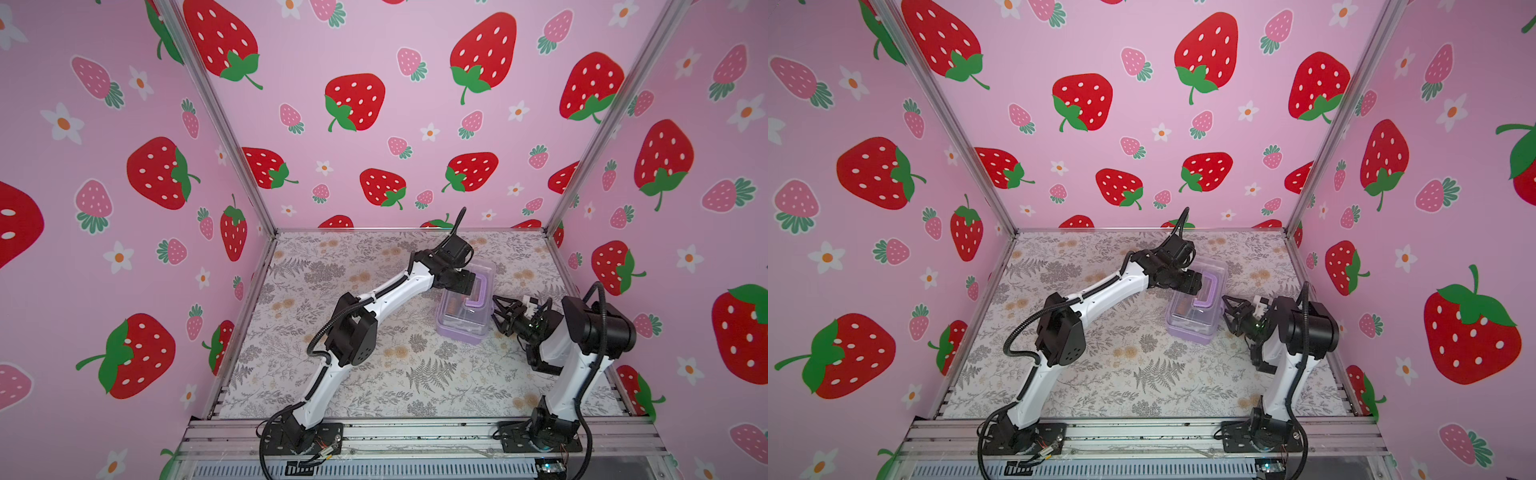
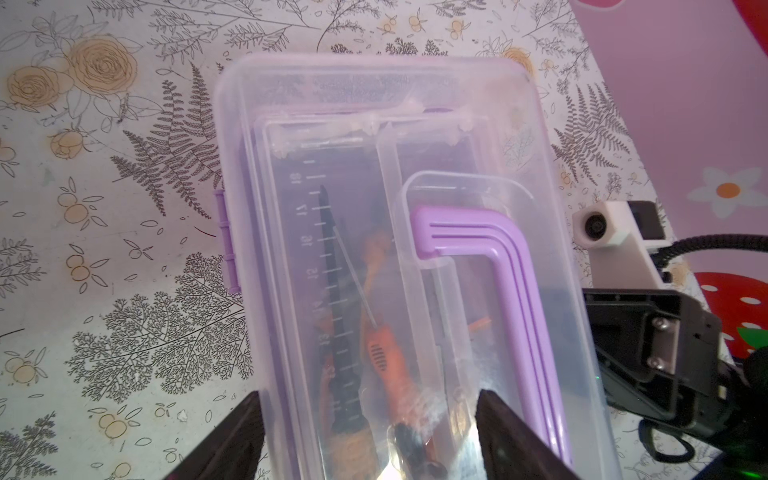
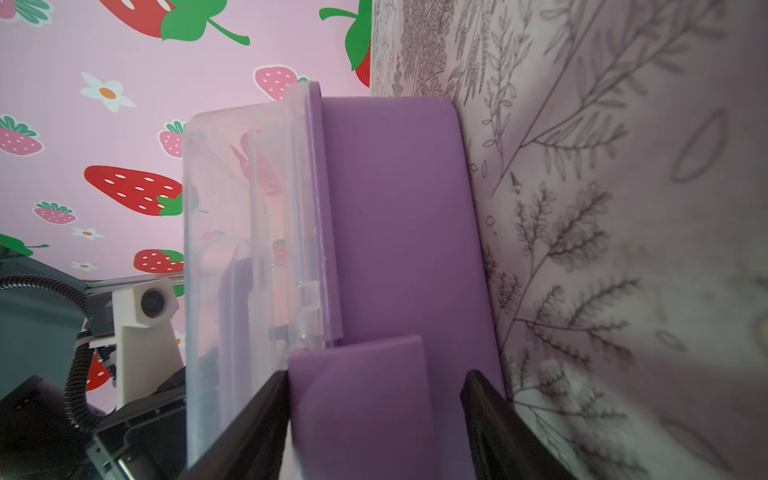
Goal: Pack the tool kit
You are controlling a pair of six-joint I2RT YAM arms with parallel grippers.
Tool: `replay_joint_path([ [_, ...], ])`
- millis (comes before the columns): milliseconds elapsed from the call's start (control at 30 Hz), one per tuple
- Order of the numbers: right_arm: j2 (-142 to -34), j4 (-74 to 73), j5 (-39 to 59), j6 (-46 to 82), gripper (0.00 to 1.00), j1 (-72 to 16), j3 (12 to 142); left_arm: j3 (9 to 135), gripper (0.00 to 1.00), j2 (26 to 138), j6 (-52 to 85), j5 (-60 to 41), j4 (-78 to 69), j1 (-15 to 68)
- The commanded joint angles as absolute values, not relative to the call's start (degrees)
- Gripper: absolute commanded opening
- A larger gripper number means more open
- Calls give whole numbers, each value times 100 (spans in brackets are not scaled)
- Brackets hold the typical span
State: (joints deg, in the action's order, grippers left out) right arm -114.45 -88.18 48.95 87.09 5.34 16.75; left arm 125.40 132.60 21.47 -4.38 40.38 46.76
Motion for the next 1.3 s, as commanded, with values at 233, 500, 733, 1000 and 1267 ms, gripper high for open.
replay_joint_path([
  [233, -11626, -10714, 5023, 8729, 77, 598, 1183, 12418, 80, 13663, 2057, -748, 4198, 4812],
  [500, -11301, -10704, 5064, 8922, 77, 603, 1346, 12404, 80, 13669, 2077, -755, 4183, 4805],
  [733, -11259, -10705, 5080, 8912, 68, 650, 1225, 12389, 80, 13657, 2075, -748, 4192, 4792],
  [1000, -11454, -10714, 5038, 8903, 54, 677, 1190, 12276, 80, 13584, 2078, -752, 4142, 4795],
  [1267, -11512, -10714, 5038, 8938, 31, 682, 1302, 12276, 80, 13605, 2101, -921, 4105, 4786],
])
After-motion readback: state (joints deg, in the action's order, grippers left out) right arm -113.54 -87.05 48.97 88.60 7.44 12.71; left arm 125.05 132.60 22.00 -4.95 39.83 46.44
